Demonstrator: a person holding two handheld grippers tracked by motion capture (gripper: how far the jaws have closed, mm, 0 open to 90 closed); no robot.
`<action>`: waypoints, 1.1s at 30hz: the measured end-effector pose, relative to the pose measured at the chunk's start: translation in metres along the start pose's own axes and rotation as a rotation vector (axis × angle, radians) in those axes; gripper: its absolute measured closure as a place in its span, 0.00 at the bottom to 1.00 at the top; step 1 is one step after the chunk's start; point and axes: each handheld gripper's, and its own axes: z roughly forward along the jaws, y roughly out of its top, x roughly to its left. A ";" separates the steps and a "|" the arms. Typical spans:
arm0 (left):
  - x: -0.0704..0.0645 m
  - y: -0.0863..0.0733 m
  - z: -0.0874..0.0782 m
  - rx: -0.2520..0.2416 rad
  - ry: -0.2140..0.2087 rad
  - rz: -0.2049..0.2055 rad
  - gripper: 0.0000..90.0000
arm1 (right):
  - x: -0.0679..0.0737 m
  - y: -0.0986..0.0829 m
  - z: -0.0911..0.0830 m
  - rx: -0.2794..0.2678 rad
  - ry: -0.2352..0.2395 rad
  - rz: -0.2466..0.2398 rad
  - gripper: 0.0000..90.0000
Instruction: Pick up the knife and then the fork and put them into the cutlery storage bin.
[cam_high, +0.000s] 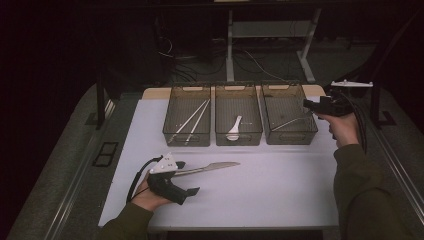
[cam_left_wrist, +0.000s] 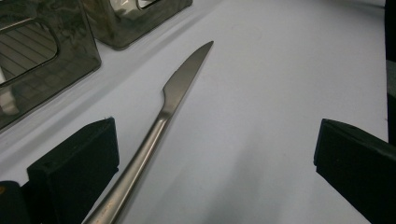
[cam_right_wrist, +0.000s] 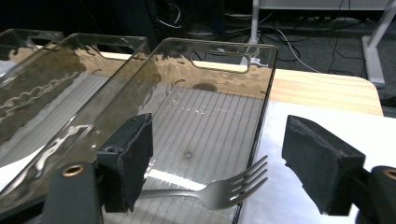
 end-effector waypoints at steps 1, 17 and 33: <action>0.000 0.000 0.000 0.000 0.000 -0.001 0.00 | 0.000 0.000 -0.002 -0.003 0.004 0.005 0.27; 0.000 0.000 0.000 0.005 0.002 0.002 0.00 | -0.023 -0.022 -0.016 0.064 -0.023 0.066 0.93; 0.001 0.001 -0.001 0.004 0.004 0.008 0.00 | -0.001 0.001 0.024 0.097 -0.043 0.017 0.99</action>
